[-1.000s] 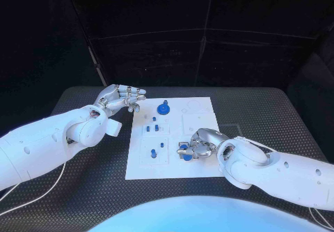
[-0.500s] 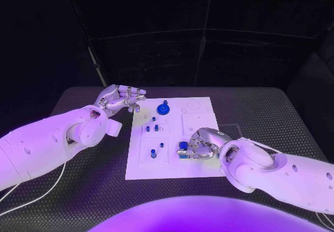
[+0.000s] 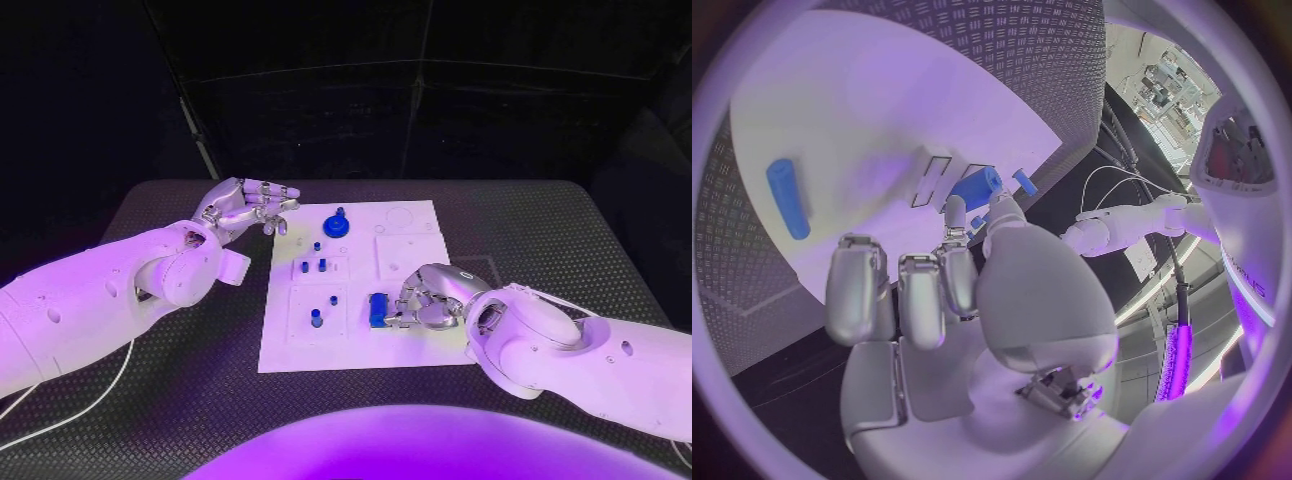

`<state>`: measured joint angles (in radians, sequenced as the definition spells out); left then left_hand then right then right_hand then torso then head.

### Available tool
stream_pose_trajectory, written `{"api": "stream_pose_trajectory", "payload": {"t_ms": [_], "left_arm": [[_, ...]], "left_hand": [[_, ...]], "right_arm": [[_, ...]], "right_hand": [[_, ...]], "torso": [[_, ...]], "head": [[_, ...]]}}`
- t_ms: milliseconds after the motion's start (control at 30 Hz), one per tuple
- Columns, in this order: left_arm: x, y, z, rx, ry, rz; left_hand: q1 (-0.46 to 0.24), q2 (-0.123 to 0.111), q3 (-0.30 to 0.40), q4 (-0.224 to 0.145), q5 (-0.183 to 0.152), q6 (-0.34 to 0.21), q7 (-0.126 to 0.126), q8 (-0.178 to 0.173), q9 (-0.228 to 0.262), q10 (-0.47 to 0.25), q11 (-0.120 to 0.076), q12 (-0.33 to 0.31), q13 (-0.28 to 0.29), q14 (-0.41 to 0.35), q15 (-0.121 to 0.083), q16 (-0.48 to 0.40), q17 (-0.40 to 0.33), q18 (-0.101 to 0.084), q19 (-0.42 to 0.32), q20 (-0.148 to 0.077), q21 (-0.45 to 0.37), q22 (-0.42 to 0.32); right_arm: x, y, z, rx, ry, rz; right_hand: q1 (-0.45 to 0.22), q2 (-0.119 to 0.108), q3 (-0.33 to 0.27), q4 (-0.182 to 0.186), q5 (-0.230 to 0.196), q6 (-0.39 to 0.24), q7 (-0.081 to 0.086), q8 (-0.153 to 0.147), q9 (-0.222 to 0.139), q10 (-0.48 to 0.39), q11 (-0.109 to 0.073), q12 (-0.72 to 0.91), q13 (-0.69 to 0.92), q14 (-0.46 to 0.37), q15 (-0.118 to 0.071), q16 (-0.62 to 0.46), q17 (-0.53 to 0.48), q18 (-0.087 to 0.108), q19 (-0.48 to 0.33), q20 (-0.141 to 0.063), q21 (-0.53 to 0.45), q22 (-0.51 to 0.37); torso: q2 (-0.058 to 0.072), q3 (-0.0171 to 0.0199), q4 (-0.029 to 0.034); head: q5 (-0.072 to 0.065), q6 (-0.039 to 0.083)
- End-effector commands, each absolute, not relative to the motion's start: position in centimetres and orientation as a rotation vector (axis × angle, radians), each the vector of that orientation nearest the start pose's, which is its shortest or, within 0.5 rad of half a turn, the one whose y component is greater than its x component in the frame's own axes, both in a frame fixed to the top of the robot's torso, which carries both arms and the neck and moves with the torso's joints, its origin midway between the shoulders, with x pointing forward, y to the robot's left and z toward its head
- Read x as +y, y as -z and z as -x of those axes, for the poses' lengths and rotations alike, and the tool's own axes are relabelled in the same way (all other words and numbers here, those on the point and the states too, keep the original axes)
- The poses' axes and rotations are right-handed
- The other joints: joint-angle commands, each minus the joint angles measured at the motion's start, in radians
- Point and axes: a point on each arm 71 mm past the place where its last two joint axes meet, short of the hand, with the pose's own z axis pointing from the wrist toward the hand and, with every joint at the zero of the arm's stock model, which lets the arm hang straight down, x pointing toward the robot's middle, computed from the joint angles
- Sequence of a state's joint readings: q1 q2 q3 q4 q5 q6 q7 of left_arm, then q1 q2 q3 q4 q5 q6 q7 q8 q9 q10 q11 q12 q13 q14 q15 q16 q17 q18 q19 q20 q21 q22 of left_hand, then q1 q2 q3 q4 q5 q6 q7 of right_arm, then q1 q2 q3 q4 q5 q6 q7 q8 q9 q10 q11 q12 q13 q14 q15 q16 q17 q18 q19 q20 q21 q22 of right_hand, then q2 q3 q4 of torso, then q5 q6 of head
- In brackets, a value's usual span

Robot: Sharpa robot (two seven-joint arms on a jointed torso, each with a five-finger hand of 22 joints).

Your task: Assemble the parts on the task board

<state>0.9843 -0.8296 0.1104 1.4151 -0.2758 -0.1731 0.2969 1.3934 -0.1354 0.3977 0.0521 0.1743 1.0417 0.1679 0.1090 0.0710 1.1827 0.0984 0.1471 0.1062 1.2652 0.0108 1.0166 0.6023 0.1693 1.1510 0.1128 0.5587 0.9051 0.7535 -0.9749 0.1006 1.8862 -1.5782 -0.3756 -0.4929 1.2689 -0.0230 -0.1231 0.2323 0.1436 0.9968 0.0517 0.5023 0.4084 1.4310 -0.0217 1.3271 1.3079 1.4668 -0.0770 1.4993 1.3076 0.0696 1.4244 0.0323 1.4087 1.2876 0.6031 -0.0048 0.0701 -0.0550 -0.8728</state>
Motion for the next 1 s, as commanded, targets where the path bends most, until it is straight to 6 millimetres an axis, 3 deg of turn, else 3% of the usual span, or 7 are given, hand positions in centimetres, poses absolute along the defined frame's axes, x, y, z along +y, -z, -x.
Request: {"api": "stream_pose_trajectory", "payload": {"t_ms": [33,267,600,833,1000], "left_arm": [[22.46,23.97,-48.11,1.607,1.494,1.02],[22.57,23.99,-48.09,1.607,1.49,1.021],[22.66,23.97,-48.05,1.607,1.489,1.022],[22.73,23.98,-48.03,1.609,1.487,1.023],[22.79,23.98,-48.03,1.61,1.486,1.023]], "left_hand": [[-0.005,0.003,-0.006,0.003,-0.004,-0.006,0.003,-0.006,-0.002,-0.008,-0.002,0.006,0.002,-0.008,0.002,-0.003,-0.002,0.012,-0.006,0.002,-0.005,-0.002],[-0.005,0.003,-0.006,0.003,-0.004,-0.006,0.003,-0.006,-0.002,-0.008,-0.002,0.006,0.002,-0.008,0.002,-0.003,-0.002,0.012,-0.006,0.002,-0.005,-0.002],[-0.005,0.005,-0.005,0.004,-0.003,-0.006,0.004,-0.007,-0.002,-0.009,-0.002,0.006,0.002,-0.008,0.003,-0.003,-0.002,0.012,-0.006,0.002,-0.005,-0.002],[-0.005,0.005,-0.005,0.004,-0.003,-0.006,0.004,-0.007,-0.002,-0.009,-0.002,0.006,0.002,-0.008,0.003,-0.003,-0.002,0.012,-0.006,0.002,-0.005,-0.002],[-0.005,0.006,-0.005,0.004,-0.003,-0.007,0.004,-0.007,-0.002,-0.009,-0.002,0.007,0.002,-0.009,0.003,-0.003,-0.002,0.012,-0.005,0.002,-0.006,-0.002]], "right_arm": [[-17.83,28.04,-34.8,1.954,-0.573,-0.108],[-17.6,28.4,-35.14,1.958,-0.562,-0.115],[-17.65,28.8,-35.42,1.974,-0.543,-0.112],[-18.01,28.95,-35.48,1.984,-0.525,-0.098],[-18.27,28.99,-35.49,1.987,-0.516,-0.09]], "right_hand": [[0.02,0.017,-0.001,-0.007,0.035,0.003,-0.004,0.006,0.001,0.009,-0.003,0.001,0.029,0.079,-0.009,0.006,0.132,-0.008,0.002,-0.006,0.005,0.001],[0.026,0.032,-0.002,-0.006,0.049,0.006,-0.005,0.006,0.002,0.01,-0.004,0.002,0.031,0.079,-0.01,0.006,0.132,-0.008,0.003,-0.006,0.005,0.002],[0.05,0.038,-0.002,-0.018,0.052,0.008,-0.009,0.007,0.003,0.011,-0.007,0.002,0.032,0.079,-0.012,0.006,0.133,-0.008,0.003,-0.008,0.006,0.003],[0.113,0.047,0.004,-0.057,-0.004,0.011,-0.011,0.005,0.004,0.013,-0.01,0.001,0.035,0.079,-0.015,0.007,0.136,-0.008,0.003,-0.011,0.006,0.005],[0.135,0.046,0.006,-0.073,-0.019,0.013,-0.012,0.003,0.003,0.015,-0.011,0.002,0.038,0.079,-0.015,0.007,0.136,-0.009,0.003,-0.011,0.006,0.005]], "torso": [[0.001,-0.0001,0.0036],[0.002,-0.0015,0.0024],[0.002,-0.0016,0.0001],[0.002,0.0001,0.0009],[0.001,-0.0004,0.0004]], "head": [[0.0,0.0],[0.004,0.0],[0.003,0.0],[0.003,0.0],[0.003,0.0]]}}
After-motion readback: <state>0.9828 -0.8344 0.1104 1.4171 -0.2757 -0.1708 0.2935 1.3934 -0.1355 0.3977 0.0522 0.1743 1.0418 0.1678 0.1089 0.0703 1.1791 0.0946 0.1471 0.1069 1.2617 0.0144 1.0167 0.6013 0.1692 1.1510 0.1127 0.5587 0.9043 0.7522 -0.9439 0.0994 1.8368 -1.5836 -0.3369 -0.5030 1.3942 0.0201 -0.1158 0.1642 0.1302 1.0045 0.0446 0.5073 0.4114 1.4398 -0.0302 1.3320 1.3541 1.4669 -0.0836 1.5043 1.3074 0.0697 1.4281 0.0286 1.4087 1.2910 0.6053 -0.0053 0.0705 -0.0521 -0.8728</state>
